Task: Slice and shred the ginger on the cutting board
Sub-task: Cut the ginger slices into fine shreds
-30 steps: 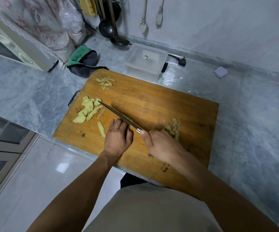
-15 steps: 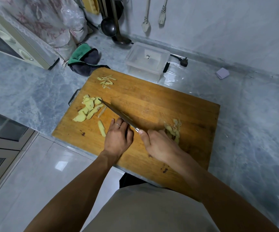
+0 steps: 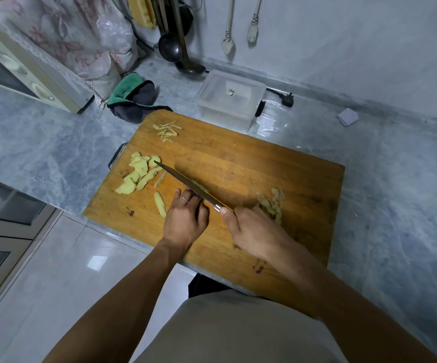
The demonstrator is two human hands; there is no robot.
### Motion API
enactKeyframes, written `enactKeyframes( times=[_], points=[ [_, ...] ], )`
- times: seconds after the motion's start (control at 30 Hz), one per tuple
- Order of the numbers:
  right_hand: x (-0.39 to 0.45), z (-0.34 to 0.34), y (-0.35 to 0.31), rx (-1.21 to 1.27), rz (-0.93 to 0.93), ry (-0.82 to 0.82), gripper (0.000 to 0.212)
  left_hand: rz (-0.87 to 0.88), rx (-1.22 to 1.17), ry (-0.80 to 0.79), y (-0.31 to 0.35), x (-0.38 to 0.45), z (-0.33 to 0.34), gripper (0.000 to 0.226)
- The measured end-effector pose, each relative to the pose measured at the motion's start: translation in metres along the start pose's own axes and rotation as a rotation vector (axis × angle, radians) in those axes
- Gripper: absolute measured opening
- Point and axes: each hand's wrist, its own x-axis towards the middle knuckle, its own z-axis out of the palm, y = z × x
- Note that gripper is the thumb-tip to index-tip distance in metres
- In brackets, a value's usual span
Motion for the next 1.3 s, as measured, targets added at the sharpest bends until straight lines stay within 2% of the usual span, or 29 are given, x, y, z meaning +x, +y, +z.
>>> enactKeyframes(
  times=[0.33, 0.6, 0.7, 0.9, 1.2, 1.3],
  points=[
    [0.007, 0.008, -0.004, 0.013, 0.017, -0.009, 0.056, 0.008, -0.003, 0.031, 0.003, 0.0, 0.0, 0.02],
    [0.004, 0.008, -0.004, 0.037, 0.019, 0.005, 0.063, 0.012, -0.02, -0.041, -0.002, -0.005, 0.0, 0.028],
    [-0.001, 0.004, -0.006, 0.01, 0.002, 0.03, 0.056, 0.019, -0.01, -0.061, -0.002, -0.004, -0.002, 0.026],
    [-0.004, 0.002, -0.01, -0.017, -0.008, 0.02, 0.055, 0.025, 0.0, -0.021, 0.008, -0.005, -0.009, 0.033],
    [-0.001, 0.011, -0.017, -0.057, -0.005, 0.001, 0.057, 0.06, 0.084, 0.057, 0.012, -0.005, -0.012, 0.031],
    [-0.001, 0.011, -0.016, -0.048, -0.011, 0.0, 0.052, 0.059, 0.077, 0.034, 0.012, -0.005, -0.012, 0.032]
  ],
)
